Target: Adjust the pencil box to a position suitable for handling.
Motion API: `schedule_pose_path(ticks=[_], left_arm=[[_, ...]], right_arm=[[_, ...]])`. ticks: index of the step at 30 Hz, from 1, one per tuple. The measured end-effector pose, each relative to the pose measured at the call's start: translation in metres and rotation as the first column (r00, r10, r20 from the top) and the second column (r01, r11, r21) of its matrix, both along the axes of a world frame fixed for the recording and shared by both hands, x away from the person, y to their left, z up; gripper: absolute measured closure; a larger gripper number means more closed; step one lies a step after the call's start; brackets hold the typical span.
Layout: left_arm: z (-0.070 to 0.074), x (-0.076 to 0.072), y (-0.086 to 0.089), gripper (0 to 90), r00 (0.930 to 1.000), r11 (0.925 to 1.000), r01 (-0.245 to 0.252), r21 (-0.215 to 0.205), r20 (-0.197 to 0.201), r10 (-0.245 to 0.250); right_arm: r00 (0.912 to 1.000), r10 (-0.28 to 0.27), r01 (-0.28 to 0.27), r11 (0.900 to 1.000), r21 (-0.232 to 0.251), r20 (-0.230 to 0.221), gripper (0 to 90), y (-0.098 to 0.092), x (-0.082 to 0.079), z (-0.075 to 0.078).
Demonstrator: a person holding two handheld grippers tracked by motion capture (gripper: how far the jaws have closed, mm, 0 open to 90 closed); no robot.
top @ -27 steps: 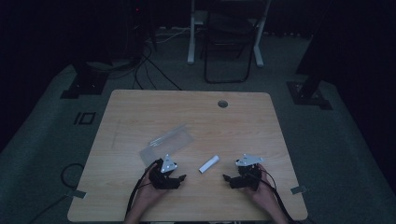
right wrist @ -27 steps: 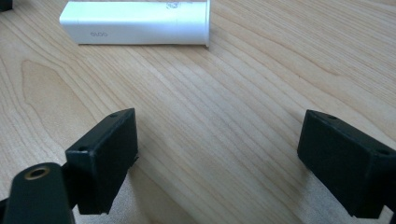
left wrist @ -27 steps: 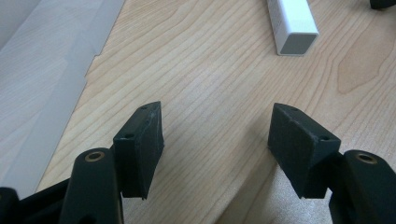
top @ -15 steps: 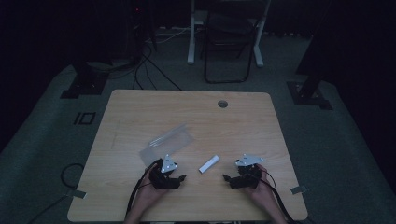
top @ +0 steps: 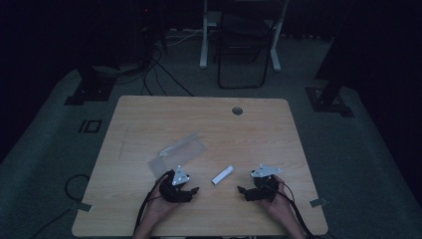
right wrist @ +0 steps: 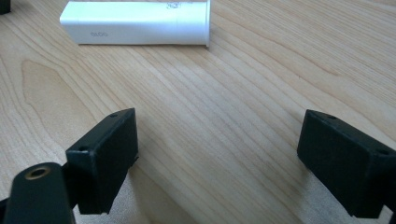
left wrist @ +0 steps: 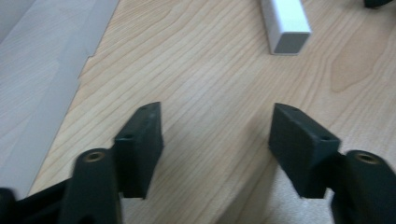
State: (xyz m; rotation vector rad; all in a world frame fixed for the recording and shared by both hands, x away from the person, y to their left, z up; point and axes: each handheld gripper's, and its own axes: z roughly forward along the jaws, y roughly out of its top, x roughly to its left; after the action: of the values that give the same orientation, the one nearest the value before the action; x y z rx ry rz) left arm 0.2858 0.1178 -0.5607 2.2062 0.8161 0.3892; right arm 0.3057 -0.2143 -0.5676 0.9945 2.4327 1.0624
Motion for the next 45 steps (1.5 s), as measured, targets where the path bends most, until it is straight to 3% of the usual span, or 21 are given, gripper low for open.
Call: schedule_pose_path(ticks=[8, 12, 40, 45], left_arm=[[0.004, -0.001, -0.004, 46.2, 0.9999, 0.9998, 0.003, 0.017, -0.011, -0.003], [0.009, -0.001, -0.004, 46.1, 0.9999, 1.0000, 0.007, -0.004, -0.014, -0.007], [0.029, 0.005, -0.018, 45.0, 0.9995, 0.9998, 0.015, 0.013, 0.029, -0.015], [0.031, 0.009, -0.015, 45.1, 0.9990, 0.9999, -0.009, 0.013, 0.044, 0.008]], right_arm=[[1.0000, 0.000, 0.000, 1.000, 0.000, 0.000, 12.3, 0.000, 0.000, 0.000], [1.0000, 0.000, 0.000, 1.000, 0.000, 0.000, 12.3, 0.000, 0.000, 0.000], [1.0000, 0.001, -0.001, 1.000, -0.001, 0.000, 12.3, 0.000, 0.000, 0.000], [1.0000, 0.001, -0.001, 1.000, -0.001, 0.000, 12.3, 0.000, 0.000, 0.000]])
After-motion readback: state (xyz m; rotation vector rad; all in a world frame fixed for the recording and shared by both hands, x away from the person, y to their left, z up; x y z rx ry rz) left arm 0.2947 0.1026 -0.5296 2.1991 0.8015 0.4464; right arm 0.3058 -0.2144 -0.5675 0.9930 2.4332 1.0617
